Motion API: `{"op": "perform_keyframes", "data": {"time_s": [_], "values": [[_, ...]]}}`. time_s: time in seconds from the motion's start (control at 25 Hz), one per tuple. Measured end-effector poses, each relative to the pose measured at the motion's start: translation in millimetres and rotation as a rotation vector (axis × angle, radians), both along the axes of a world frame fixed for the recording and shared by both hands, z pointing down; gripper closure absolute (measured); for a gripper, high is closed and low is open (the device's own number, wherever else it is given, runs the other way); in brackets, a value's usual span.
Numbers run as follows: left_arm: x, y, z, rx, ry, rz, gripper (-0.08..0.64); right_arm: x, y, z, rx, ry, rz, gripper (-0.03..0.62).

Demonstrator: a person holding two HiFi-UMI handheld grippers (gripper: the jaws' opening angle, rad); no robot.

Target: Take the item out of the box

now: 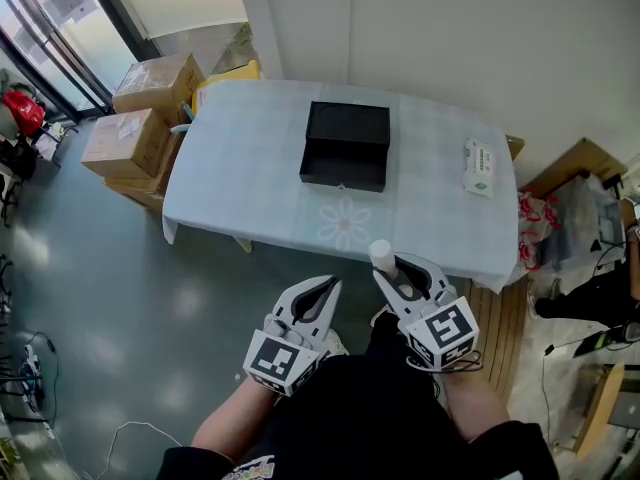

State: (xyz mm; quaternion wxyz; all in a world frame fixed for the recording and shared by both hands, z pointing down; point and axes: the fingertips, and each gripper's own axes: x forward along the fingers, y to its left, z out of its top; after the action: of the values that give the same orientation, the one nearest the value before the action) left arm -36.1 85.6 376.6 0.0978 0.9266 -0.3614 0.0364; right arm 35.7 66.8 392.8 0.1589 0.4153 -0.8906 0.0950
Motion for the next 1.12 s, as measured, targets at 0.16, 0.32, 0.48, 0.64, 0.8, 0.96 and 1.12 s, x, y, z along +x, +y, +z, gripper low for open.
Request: {"op": "perform_keyframes", "data": {"time_s": [0.16, 0.32, 0.48, 0.64, 0.8, 0.96, 1.12], "values": [[-5.7, 3.9, -2.1, -0.049, -0.029, -0.024, 0.551, -8.4, 9.4, -2.8, 0.012, -0.009, -0.009, 0.457], [-3.8, 8.9, -1.5, -0.002, -0.005, -0.004, 0.551, -12.7, 17.3, -5.1, 0.015, -0.026, -0.013, 0.457], [-4.0, 11.0, -3.0, -0.01, -0.01, -0.012, 0.552, -17.8, 26.4, -1.6, 0.007, -0.026, -0.033, 0.457], [-3.1, 9.3, 0.4, -0.011, -0.004, -0.013, 0.552, -17.5, 27.5, 2.2, -0.002, -0.033, -0.035, 0.457], [-3.4, 9.6, 2.1, -0.013, -0.002, -0.017, 0.551, -16.5, 29.4, 5.4, -0.01, -0.041, -0.03, 0.457], [-3.1, 9.1, 1.6, -0.025, -0.011, -0.028, 0.551, -14.6, 30.3, 7.5, -0.014, -0.04, -0.022, 0.459], [-1.1, 11.8, 1.1, -0.038, -0.011, -0.025, 0.551, -13.1, 32.3, 7.0, -0.013, -0.043, -0.018, 0.459]]}}
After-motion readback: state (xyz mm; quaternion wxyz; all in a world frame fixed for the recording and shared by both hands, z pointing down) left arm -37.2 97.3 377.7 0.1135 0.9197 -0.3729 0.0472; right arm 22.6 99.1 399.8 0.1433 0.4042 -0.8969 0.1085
